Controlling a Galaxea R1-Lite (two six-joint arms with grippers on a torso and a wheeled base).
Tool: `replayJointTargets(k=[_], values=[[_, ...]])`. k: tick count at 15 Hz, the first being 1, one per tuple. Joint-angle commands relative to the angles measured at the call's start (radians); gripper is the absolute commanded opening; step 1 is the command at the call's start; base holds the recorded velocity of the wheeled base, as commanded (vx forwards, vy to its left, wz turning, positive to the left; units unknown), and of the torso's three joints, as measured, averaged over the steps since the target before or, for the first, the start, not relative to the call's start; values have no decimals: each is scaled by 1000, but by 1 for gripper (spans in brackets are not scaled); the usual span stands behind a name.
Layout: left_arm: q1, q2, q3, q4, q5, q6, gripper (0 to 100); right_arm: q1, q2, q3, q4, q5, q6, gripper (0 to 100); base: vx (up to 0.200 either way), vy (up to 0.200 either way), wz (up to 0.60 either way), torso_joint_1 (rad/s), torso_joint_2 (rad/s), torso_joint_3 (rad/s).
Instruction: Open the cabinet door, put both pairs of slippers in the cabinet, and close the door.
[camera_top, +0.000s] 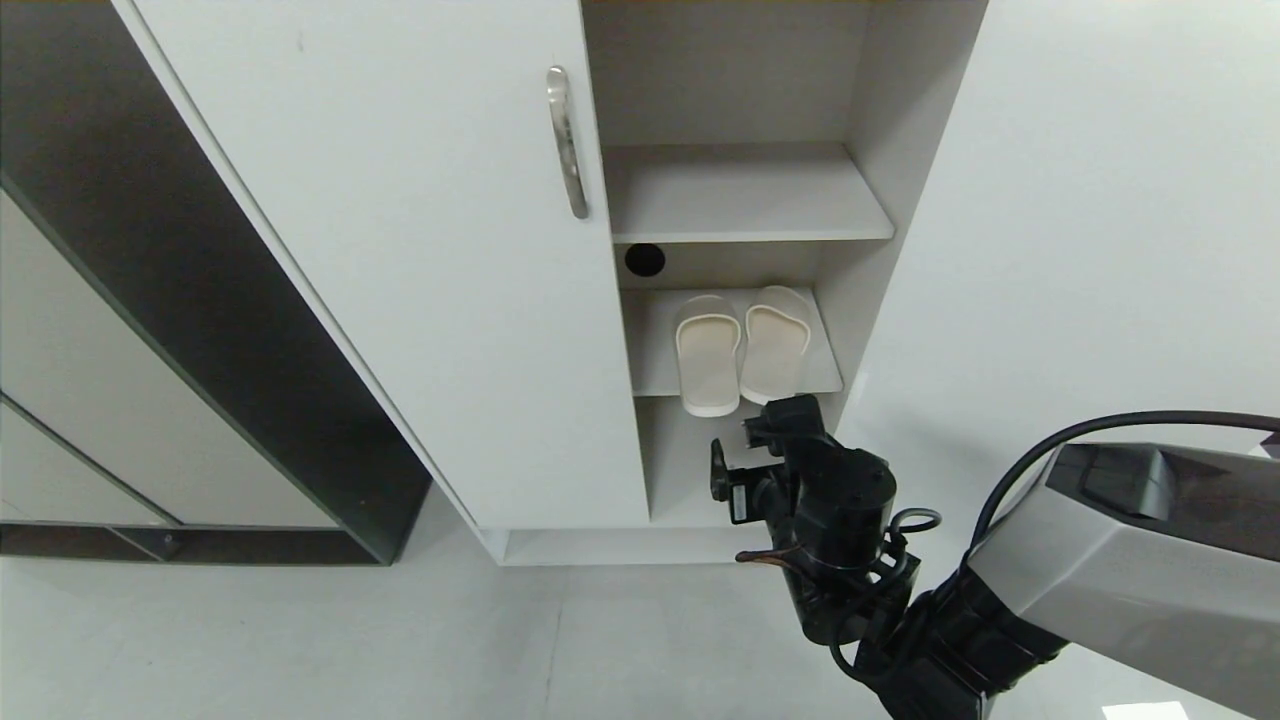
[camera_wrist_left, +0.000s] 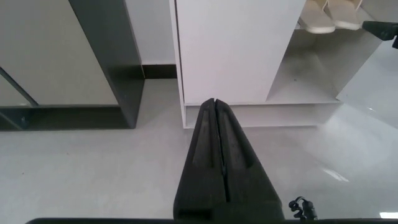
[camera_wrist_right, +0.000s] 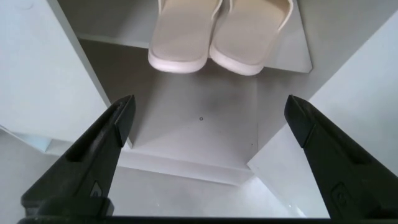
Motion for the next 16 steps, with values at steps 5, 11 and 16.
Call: replayJointTargets(k=[5,11,16], values=[[0,1,0,0,0,0,0,0,2,-2,1,1,0,100,0,0,0,1,2,169],[0,1,0,0,0,0,0,0,4,-3,1,6,3,100,0,0,0,3,0,203],[0,1,0,0,1,2,0,-1,-11,6,5,6,1,100,0,0,0,1,2,109]])
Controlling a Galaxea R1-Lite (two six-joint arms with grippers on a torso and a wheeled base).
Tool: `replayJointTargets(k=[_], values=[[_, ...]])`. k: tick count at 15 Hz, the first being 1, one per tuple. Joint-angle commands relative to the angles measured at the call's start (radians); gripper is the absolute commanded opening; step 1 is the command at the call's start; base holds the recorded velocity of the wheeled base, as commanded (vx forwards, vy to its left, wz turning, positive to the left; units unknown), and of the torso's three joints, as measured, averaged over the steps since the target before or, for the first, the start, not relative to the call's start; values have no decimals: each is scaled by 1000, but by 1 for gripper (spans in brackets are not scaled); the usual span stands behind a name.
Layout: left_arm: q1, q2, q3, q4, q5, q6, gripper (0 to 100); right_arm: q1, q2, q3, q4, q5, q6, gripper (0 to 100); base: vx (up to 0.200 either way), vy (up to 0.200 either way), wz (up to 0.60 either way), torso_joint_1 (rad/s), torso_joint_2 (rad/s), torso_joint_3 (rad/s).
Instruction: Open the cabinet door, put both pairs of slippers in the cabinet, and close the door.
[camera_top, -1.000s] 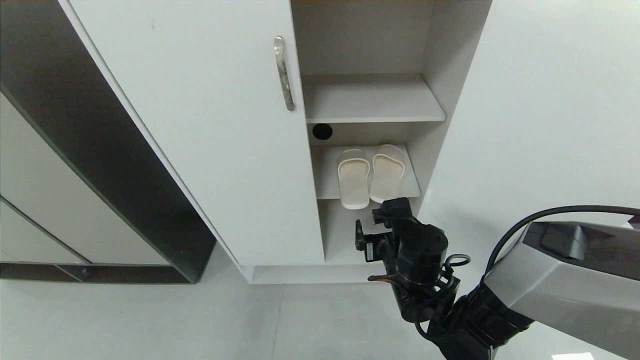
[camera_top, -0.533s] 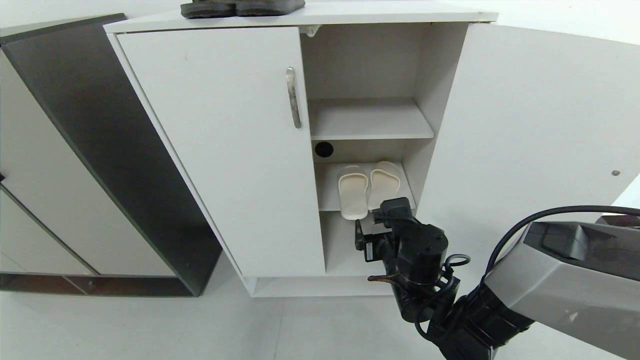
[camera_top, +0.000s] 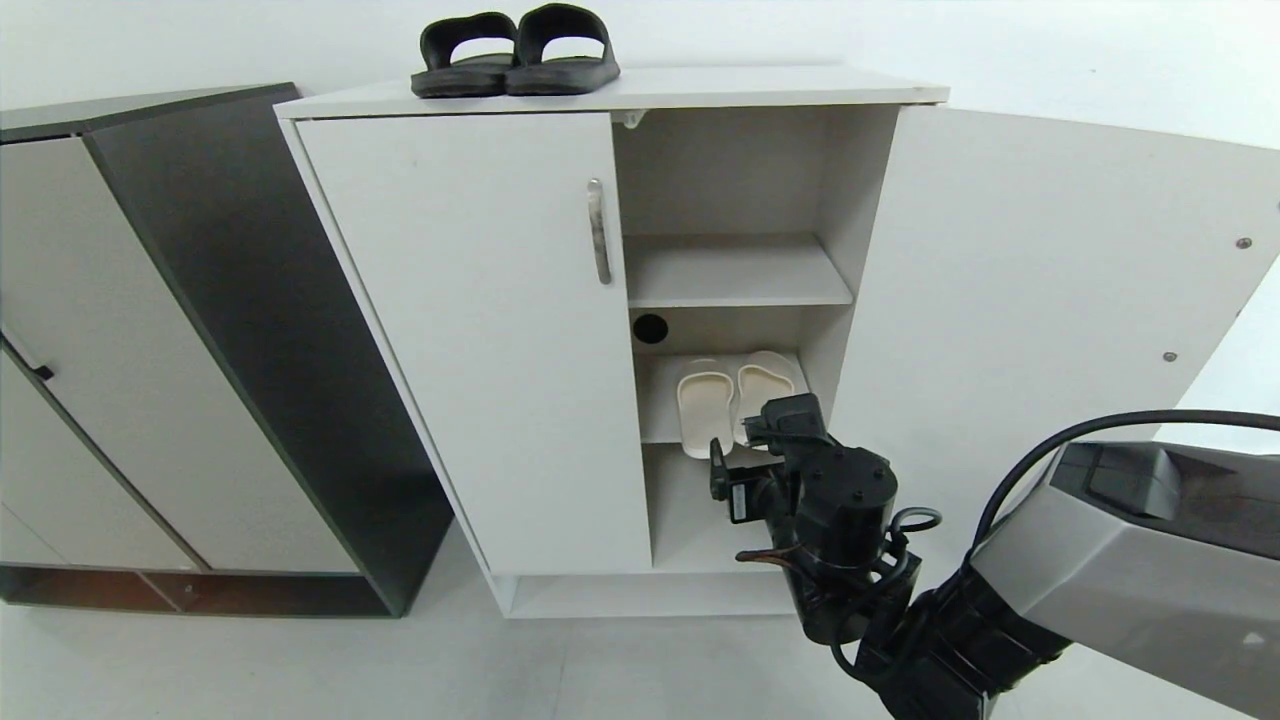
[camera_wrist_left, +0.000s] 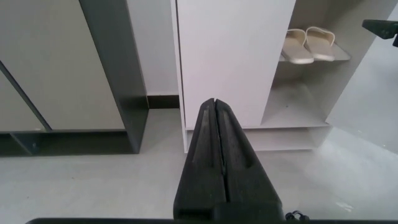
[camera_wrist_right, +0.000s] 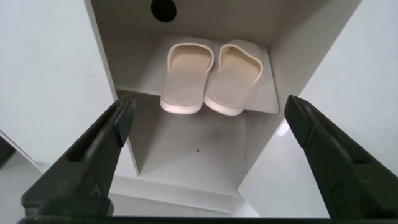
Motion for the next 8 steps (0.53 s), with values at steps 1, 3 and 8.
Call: replayJointTargets(k=[1,3,8], values=[[0,0,0,0,1,-1,0,-5,-5,6,2,0,-2,100,0,0,0,0,0,0],[0,1,0,0,1,-1,0,-10,-4,14,2,2,-2,100,0,0,0,0,0,0],[0,0,0,0,-1,-1,0,-10,-4,16,-3,5,-2,100,0,40,0,0,0,0]])
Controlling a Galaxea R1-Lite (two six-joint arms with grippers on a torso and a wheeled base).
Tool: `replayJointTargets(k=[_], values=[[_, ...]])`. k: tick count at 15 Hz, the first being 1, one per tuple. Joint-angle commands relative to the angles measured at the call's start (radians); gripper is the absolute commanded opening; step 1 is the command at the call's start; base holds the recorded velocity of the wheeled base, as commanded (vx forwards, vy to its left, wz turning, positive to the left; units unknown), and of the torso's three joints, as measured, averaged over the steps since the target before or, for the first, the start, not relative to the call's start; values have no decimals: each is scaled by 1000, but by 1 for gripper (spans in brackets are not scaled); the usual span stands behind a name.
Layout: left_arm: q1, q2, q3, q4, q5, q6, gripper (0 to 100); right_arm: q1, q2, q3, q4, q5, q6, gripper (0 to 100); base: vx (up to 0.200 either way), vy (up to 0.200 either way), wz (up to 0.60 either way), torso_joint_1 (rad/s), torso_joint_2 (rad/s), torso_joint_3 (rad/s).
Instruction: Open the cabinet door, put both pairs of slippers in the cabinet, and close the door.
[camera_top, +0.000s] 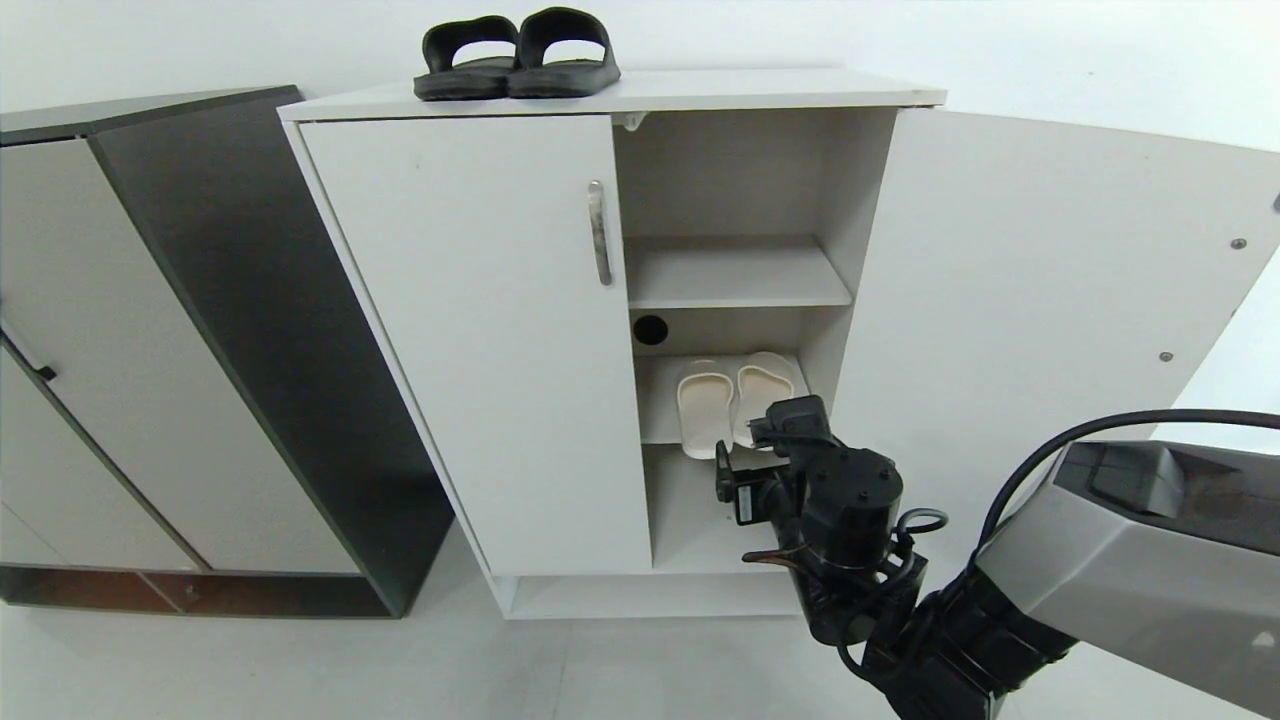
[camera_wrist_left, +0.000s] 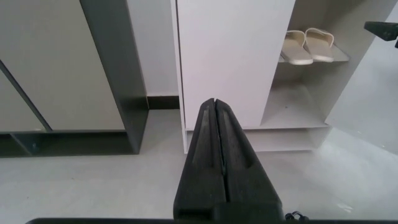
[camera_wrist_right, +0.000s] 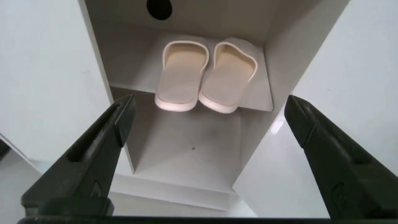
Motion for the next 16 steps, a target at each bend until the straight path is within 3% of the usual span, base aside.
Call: replayJointTargets(k=[1,16], values=[[0,1,0,0,-1,0,0,1,-2,1,0,0,0,100,0,200,0,2,7,7],[0,1,0,0,1,0,0,-13,-11,10,-2,3,0,100,0,200,0,2,2,4]])
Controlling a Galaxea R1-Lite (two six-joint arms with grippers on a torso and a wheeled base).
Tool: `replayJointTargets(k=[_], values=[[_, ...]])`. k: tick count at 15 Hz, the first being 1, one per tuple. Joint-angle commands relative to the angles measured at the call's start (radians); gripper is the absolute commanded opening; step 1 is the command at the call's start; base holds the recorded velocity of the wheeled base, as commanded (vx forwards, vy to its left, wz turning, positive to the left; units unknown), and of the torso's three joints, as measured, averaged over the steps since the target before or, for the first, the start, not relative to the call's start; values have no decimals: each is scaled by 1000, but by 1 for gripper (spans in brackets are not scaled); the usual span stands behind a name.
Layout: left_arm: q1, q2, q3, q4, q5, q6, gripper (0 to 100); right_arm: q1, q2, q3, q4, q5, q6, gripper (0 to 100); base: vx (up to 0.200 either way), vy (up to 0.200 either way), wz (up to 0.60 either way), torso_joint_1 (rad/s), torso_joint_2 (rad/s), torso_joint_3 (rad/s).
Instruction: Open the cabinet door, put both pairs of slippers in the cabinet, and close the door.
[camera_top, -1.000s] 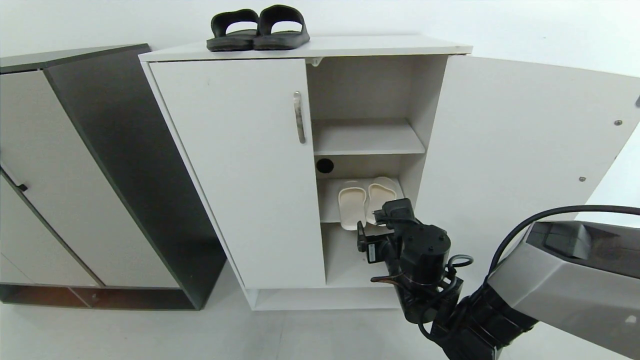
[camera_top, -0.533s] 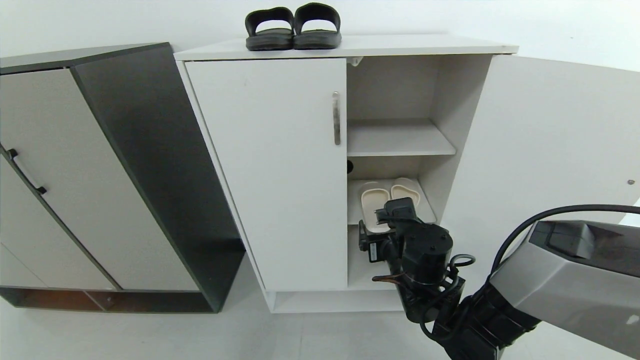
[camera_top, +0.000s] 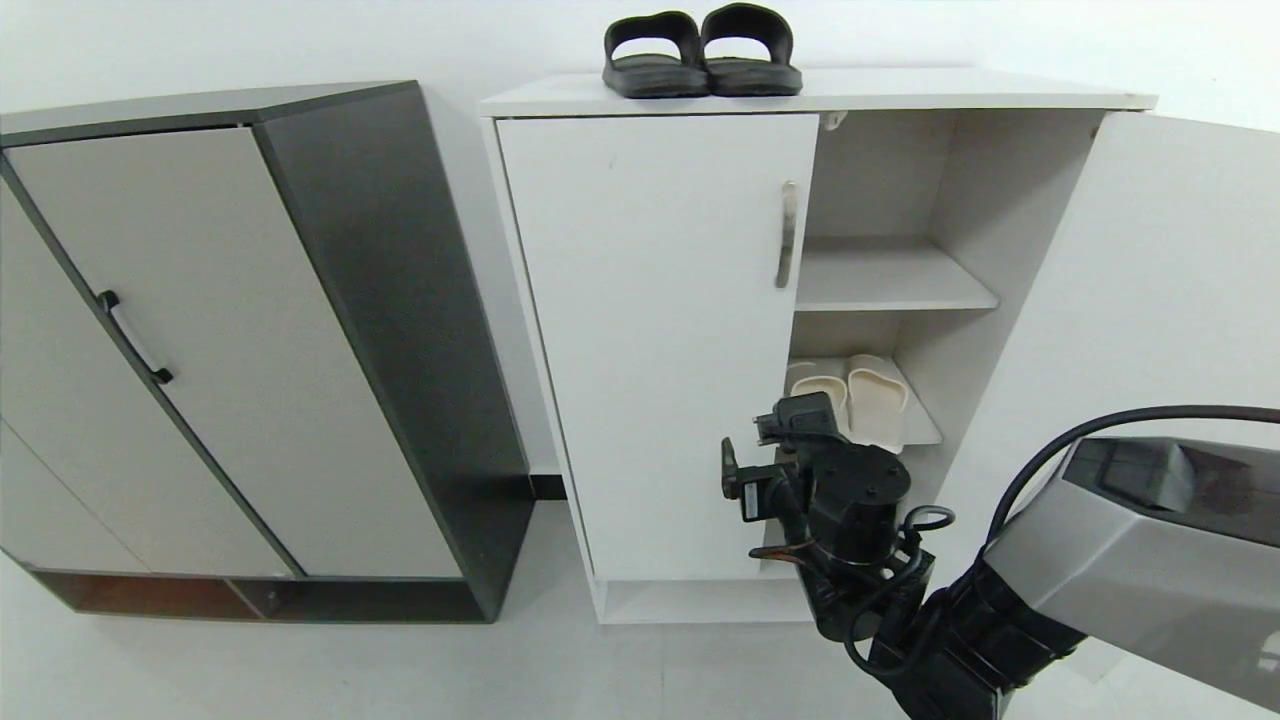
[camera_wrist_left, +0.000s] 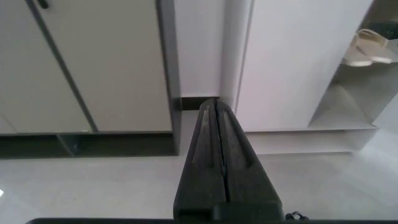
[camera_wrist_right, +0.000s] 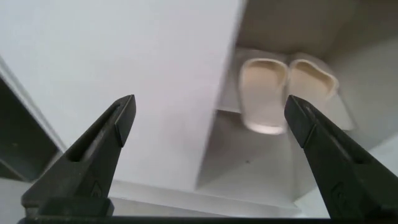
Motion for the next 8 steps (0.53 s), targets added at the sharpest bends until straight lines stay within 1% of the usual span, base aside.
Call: replayJointTargets(k=[1,2,8], values=[[0,0,0,-1,1,0,0,0,-1,3,-1,2,0,100,0,200,0,2,2,7],[0,0,0,-1,1,-1,0,0,-1,6,-5,18,0,100,0,0,0,0,0,0],[0,0,0,-1,1,-1,0,-15,1,15,-10,30,-8,100,0,0,0,0,0,0]])
